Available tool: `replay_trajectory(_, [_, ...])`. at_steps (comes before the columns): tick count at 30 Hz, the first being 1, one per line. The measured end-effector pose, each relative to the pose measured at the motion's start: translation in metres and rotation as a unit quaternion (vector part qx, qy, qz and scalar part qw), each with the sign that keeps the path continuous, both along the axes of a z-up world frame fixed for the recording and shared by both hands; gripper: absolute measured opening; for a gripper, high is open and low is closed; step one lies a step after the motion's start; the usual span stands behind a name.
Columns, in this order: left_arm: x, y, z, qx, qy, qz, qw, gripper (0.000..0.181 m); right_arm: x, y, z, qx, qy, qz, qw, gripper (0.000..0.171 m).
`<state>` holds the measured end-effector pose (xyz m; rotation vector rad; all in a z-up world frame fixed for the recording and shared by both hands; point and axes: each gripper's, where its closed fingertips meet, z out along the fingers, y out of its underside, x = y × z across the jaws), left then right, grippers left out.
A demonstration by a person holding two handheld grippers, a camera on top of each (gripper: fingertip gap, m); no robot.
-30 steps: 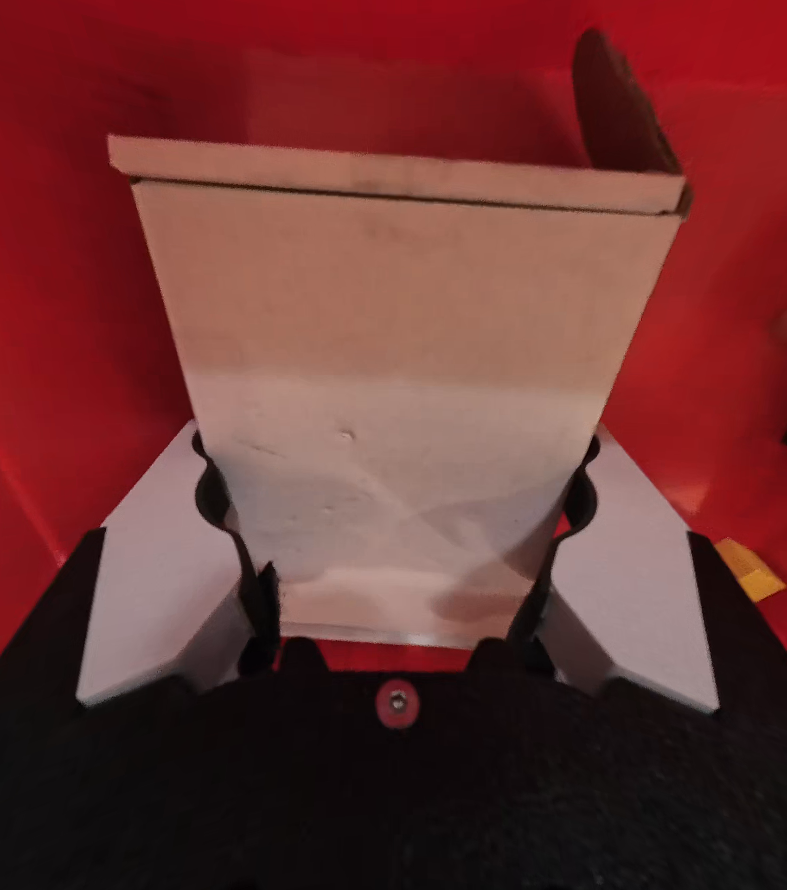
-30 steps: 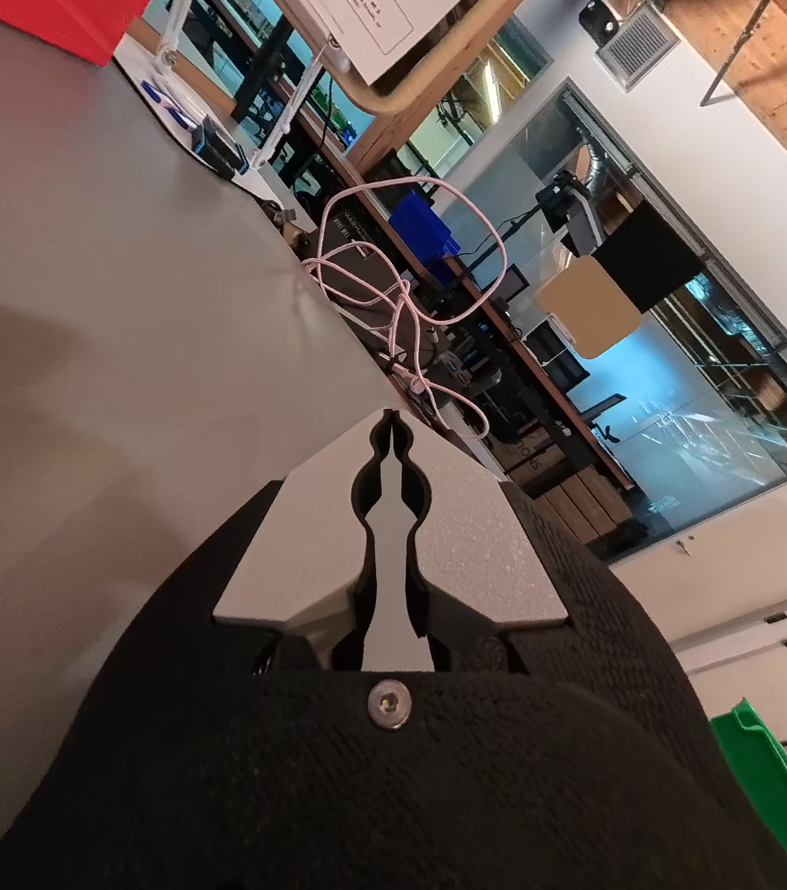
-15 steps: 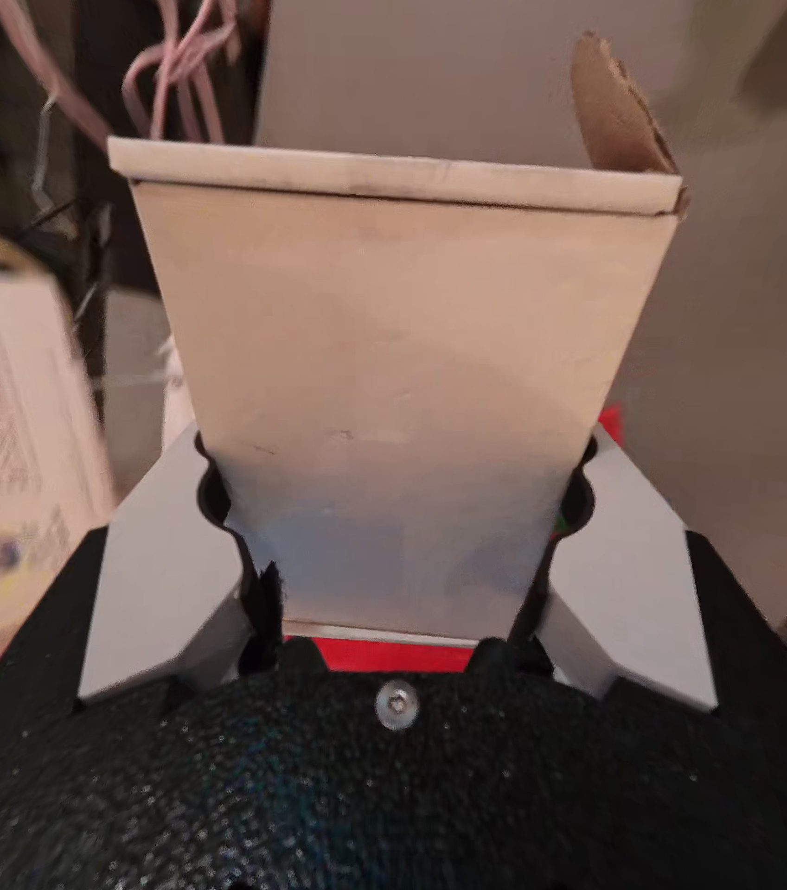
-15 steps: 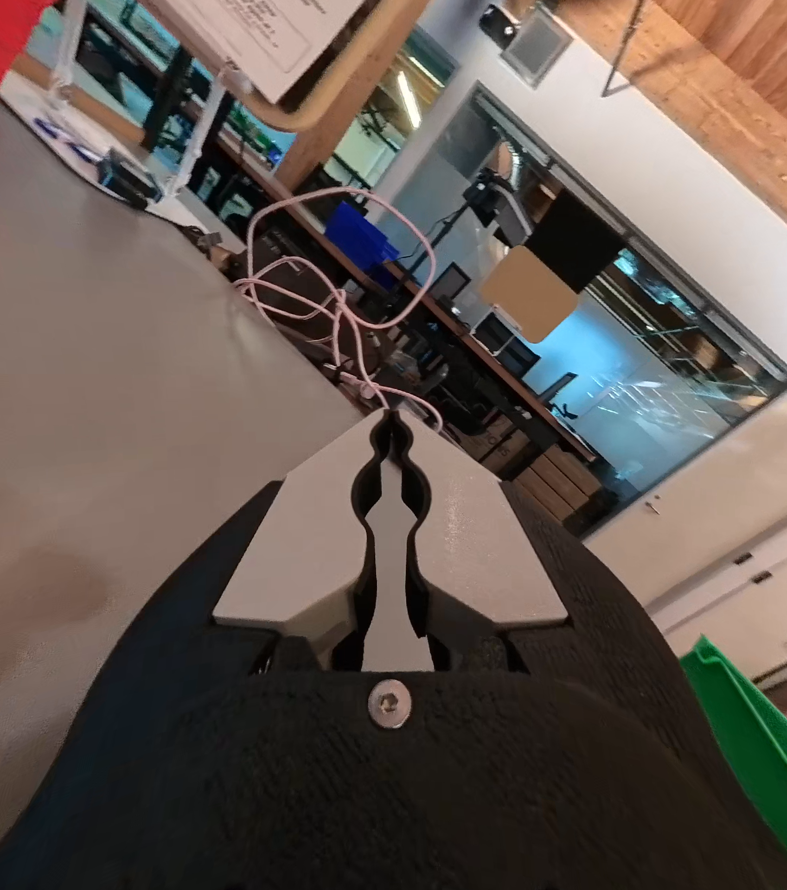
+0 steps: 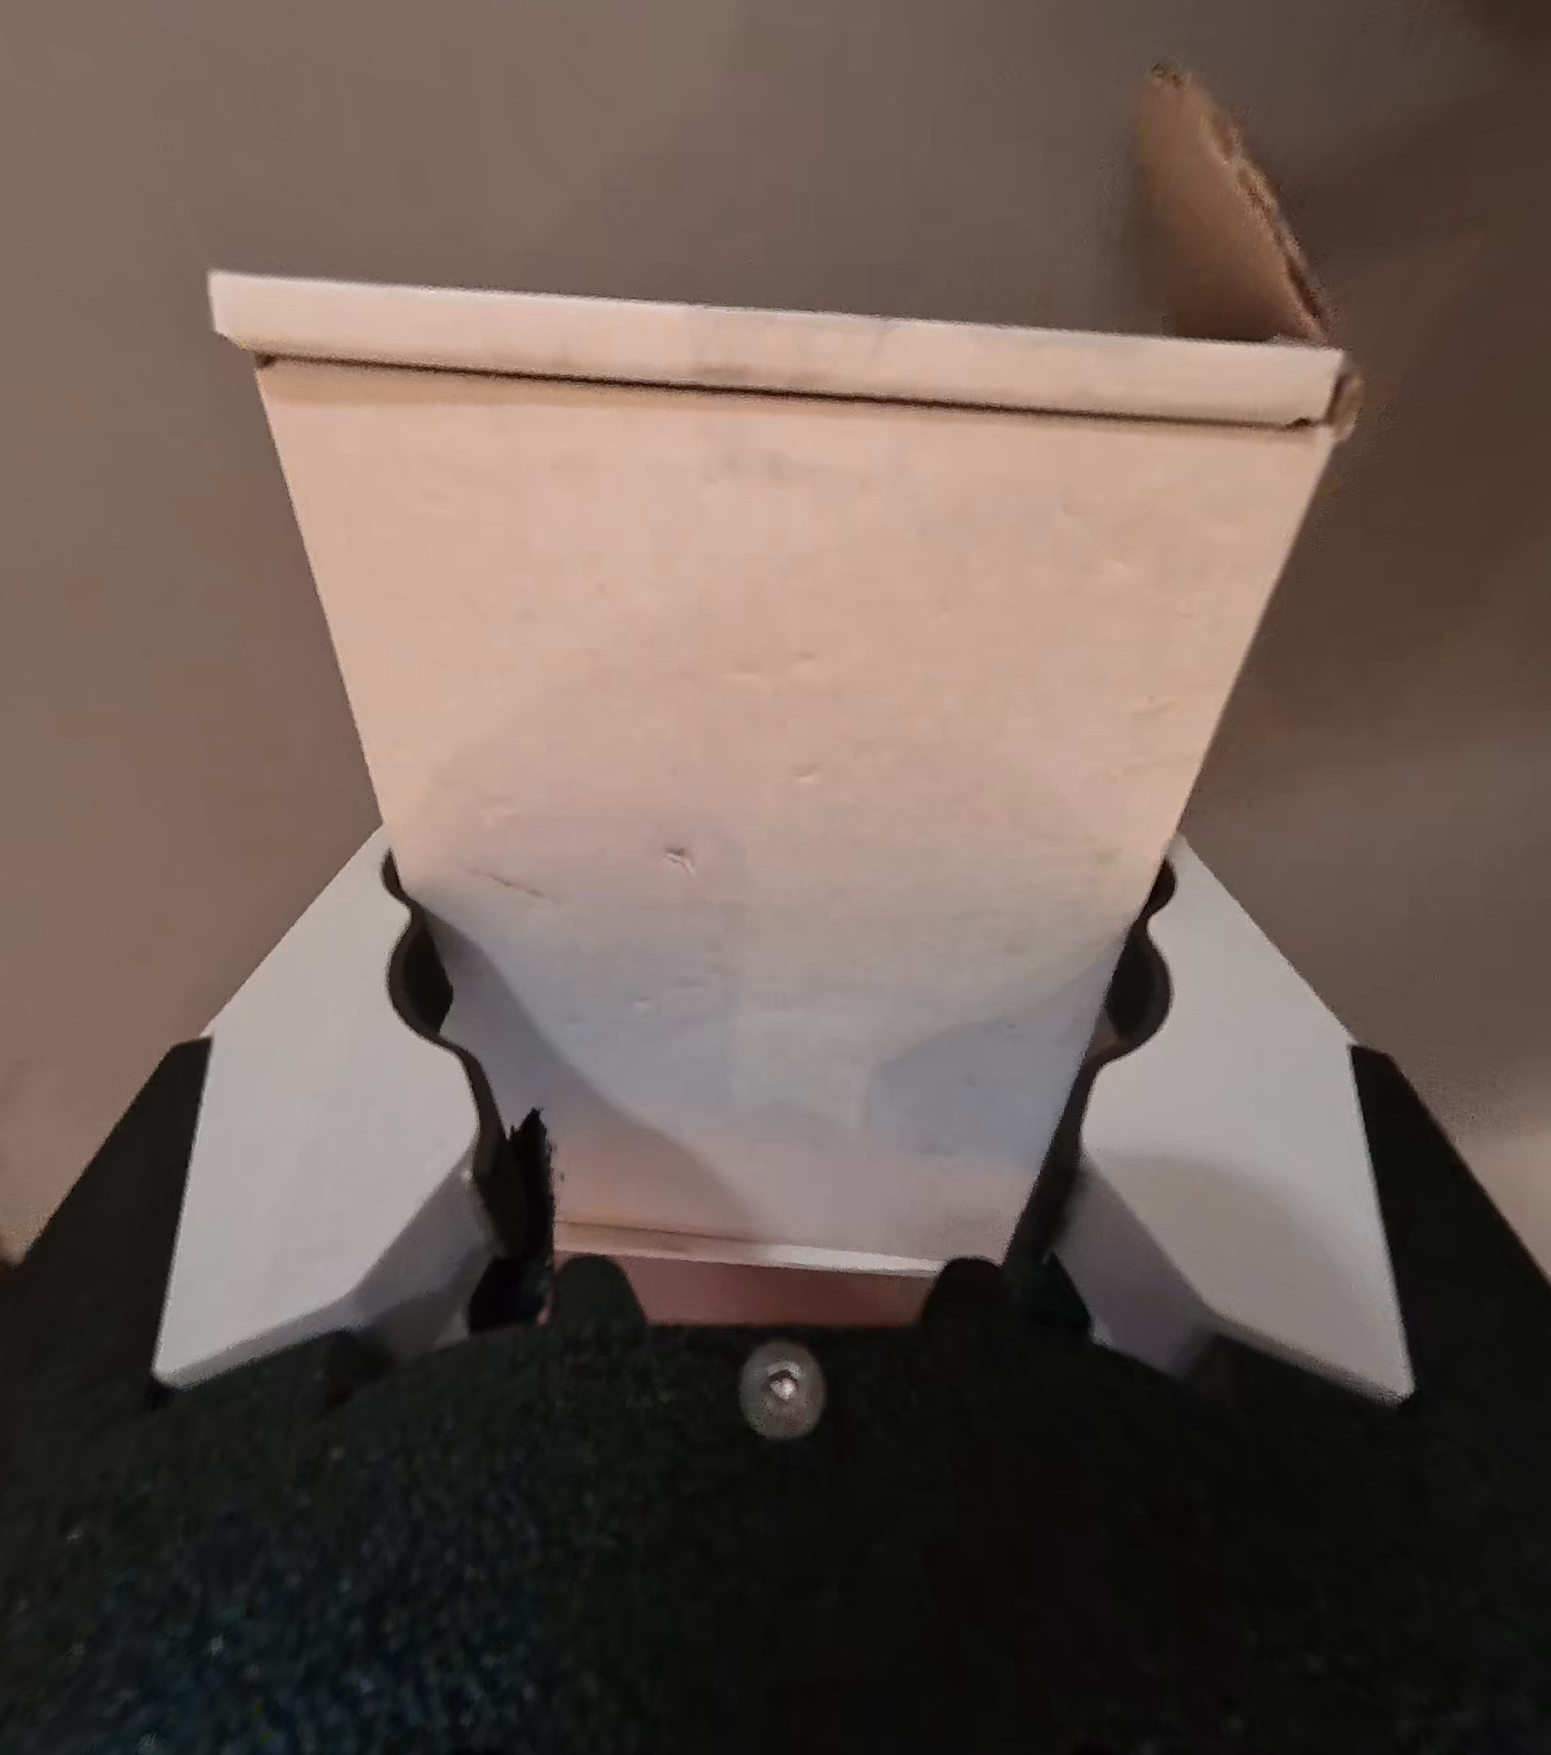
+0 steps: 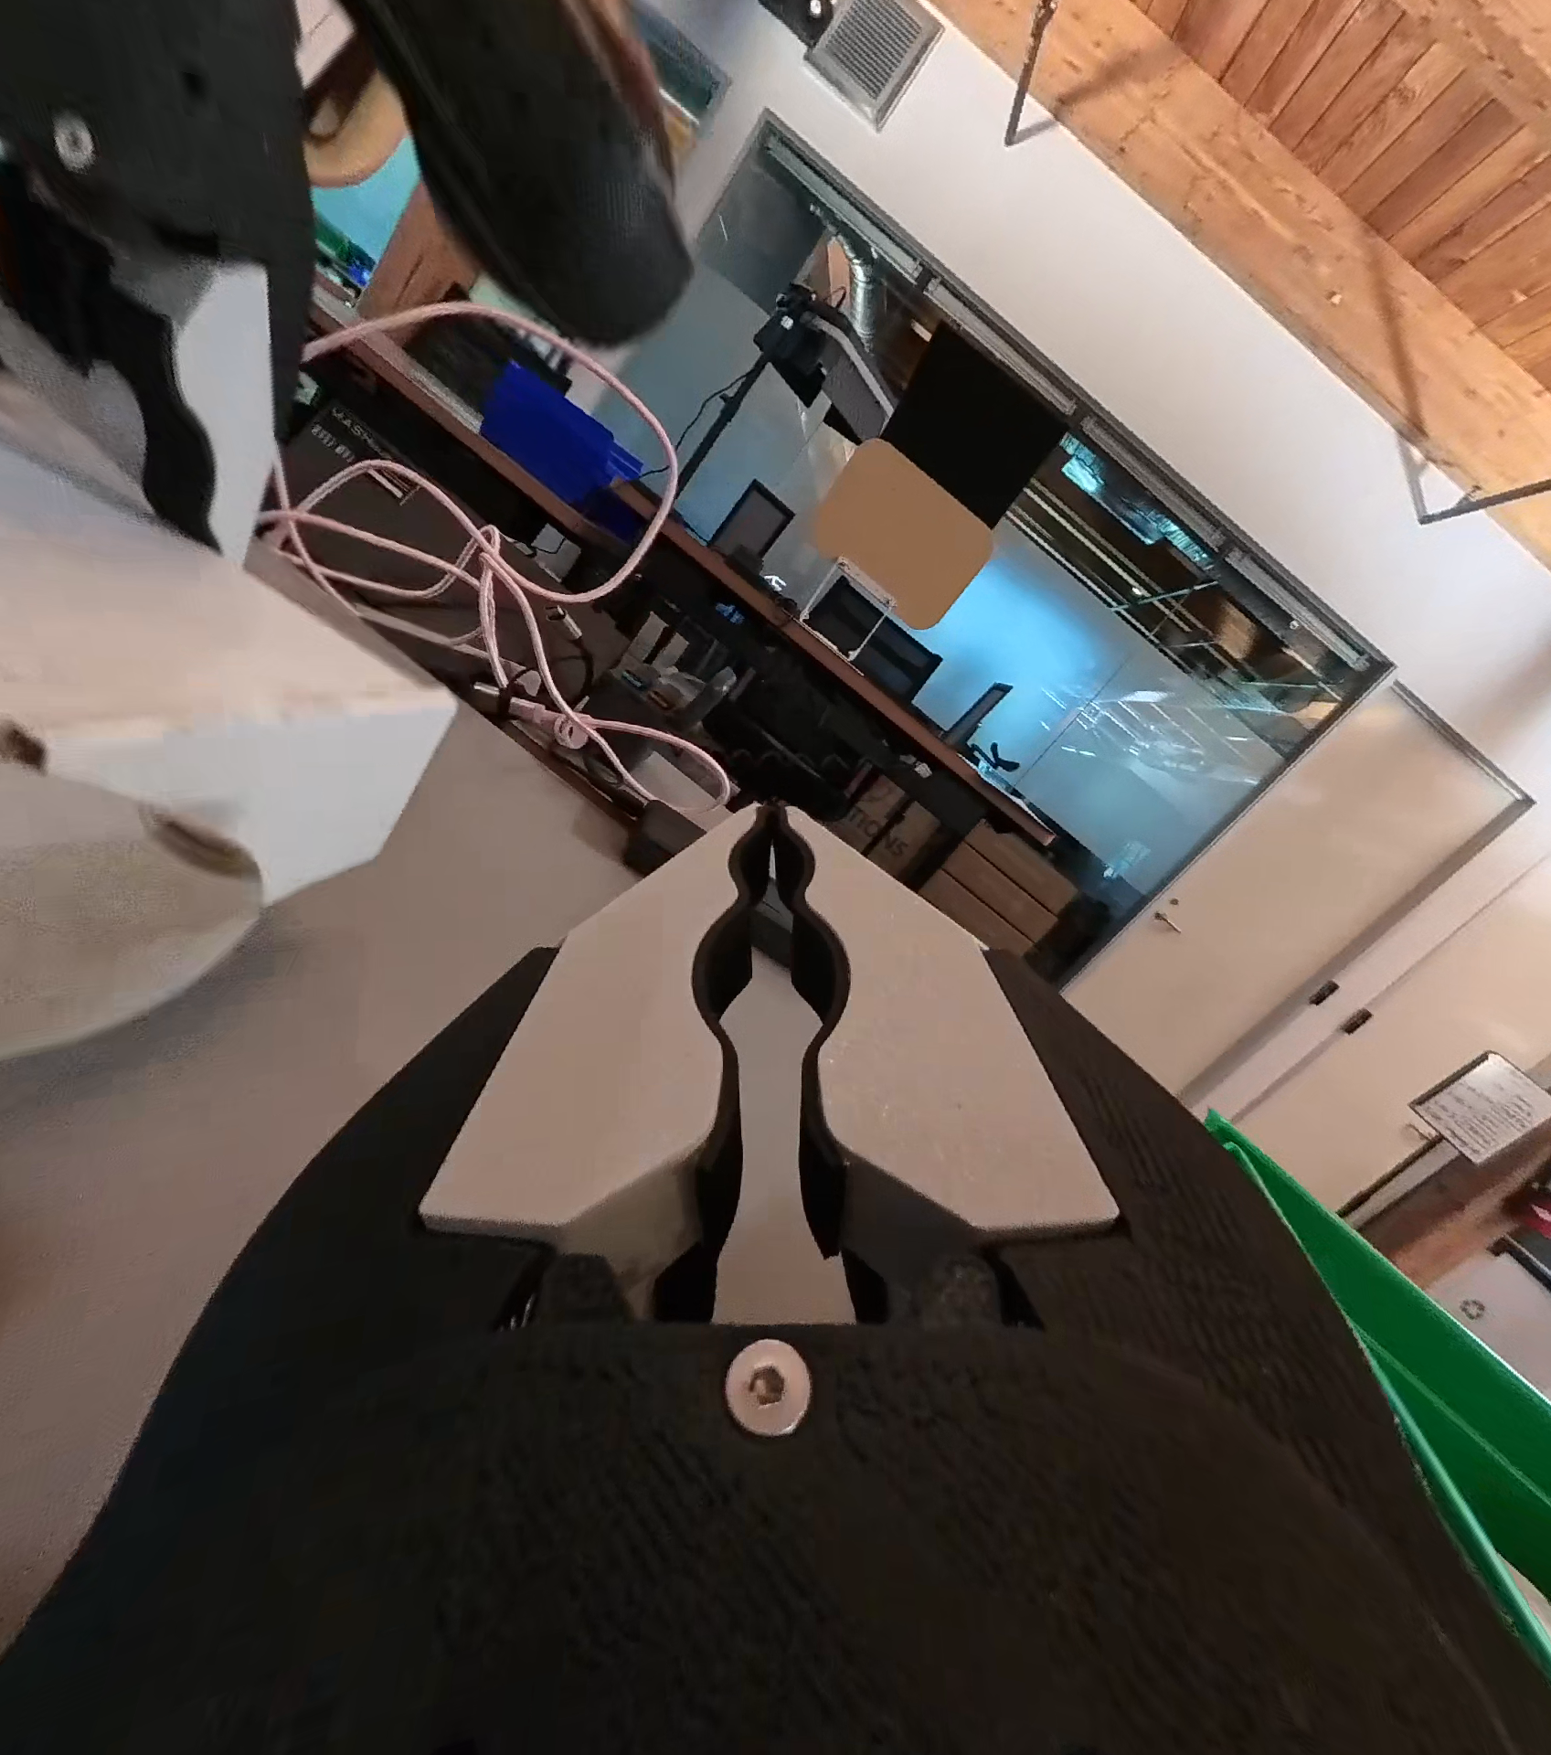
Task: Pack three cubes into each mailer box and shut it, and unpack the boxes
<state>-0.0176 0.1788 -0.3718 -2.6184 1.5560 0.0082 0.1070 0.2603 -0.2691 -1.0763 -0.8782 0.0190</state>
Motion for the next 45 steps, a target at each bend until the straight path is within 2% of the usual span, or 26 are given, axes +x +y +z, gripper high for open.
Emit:
replay_trajectory(1, [0.002,0.001,-0.007,-0.003,-0.004,0.007,1.000,0.142,-0.001,-0.001,0.000,0.002,-0.002,0.003,1.000,0.000])
replay_trajectory(2, [0.004,0.004,-0.013,0.003,-0.010,0.017,1.000,0.142,-0.002,-0.002,0.000,0.004,-0.002,0.007,1.000,0.000])
replay_trajectory(3, [0.004,0.004,-0.017,0.007,-0.015,0.027,0.999,0.155,-0.003,-0.003,0.000,0.006,-0.003,0.009,1.000,0.000])
replay_trajectory(4, [0.002,0.004,-0.020,0.014,-0.013,0.036,0.999,0.159,-0.004,-0.004,0.001,0.008,-0.001,0.013,1.000,0.000])
replay_trajectory(6, [-0.007,0.008,-0.016,0.066,-0.011,0.038,0.997,0.160,-0.005,-0.007,0.003,0.009,0.005,0.022,1.000,0.005])
replay_trajectory(9, [-0.009,0.000,-0.002,0.125,-0.082,0.046,0.988,0.159,-0.014,-0.021,0.009,0.018,0.020,0.079,0.997,0.017])
replay_trajectory(11, [-0.010,-0.010,-0.001,0.126,-0.137,0.051,0.981,0.159,-0.027,-0.042,0.013,0.031,0.017,0.141,0.989,0.032])
replay_trajectory(14, [-0.022,-0.012,-0.007,0.141,-0.135,0.034,0.980,0.149,-0.054,-0.086,0.005,0.075,-0.053,0.231,0.969,0.055])
replay_trajectory(15, [-0.023,-0.011,-0.005,0.143,-0.135,0.029,0.980,0.139,-0.062,-0.100,-0.002,0.091,-0.086,0.254,0.959,0.060])
replay_trajectory(17, [-0.019,-0.018,-0.001,0.111,-0.151,0.013,0.982,0.137,-0.074,-0.123,-0.016,0.128,-0.154,0.282,0.938,0.066])
replay_trajectory(20, [-0.019,-0.019,0.003,0.060,-0.165,0.033,0.984,0.136,-0.083,-0.141,-0.035,0.163,-0.230,0.300,0.911,0.074])
replay_trajectory(23, [-0.014,-0.025,0.011,-0.016,-0.198,0.062,0.978,0.137,-0.088,-0.136,-0.048,0.188,-0.296,0.268,0.897,0.077])
replay_trajectory(26, [-0.010,-0.035,0.014,-0.070,-0.203,0.064,0.975,0.137,-0.092,-0.111,-0.060,0.210,-0.357,0.187,0.891,0.082])
replay_trajectory(28, [-0.008,-0.037,0.014,-0.079,-0.196,0.066,0.975,0.137,-0.091,-0.097,-0.054,0.252,-0.368,0.125,0.886,0.074])
replay_trajectory(29, [-0.007,-0.037,0.014,-0.075,-0.195,0.069,0.976,0.137,-0.090,-0.097,-0.052,0.254,-0.369,0.120,0.886,0.068])
replay_trajectory(31, [-0.004,-0.033,0.014,-0.045,-0.204,0.073,0.975,0.139,-0.086,-0.097,-0.054,0.196,-0.354,0.143,0.903,0.062])
replay_trajectory(33, [0.000,-0.031,0.022,0.011,-0.233,0.063,0.970,0.152,-0.078,-0.093,-0.048,0.137,-0.327,0.154,0.922,0.060])
replay_trajectory(35, [0.010,-0.035,0.037,0.071,-0.290,0.027,0.954,0.147,-0.071,-0.088,-0.042,0.091,-0.309,0.161,0.933,0.060])
replay_trajectory(39, [0.005,-0.034,0.055,0.210,-0.319,-0.008,0.924,0.150,-0.065,-0.086,-0.035,0.043,-0.287,0.176,0.941,0.060])
replay_trajectory(41, [0.002,-0.030,0.057,0.285,-0.303,-0.026,0.909,0.151,-0.064,-0.087,-0.035,0.033,-0.283,0.188,0.940,0.060])
replay_trajectory(43, [-0.005,-0.021,0.056,0.370,-0.214,-0.066,0.902,0.149,-0.062,-0.091,-0.033,0.022,-0.280,0.205,0.938,0.060])
replay_trajectory(45, [0.004,-0.022,0.061,0.424,-0.176,-0.104,0.882,0.130,-0.059,-0.095,-0.031,0.008,-0.275,0.224,0.935,0.060])
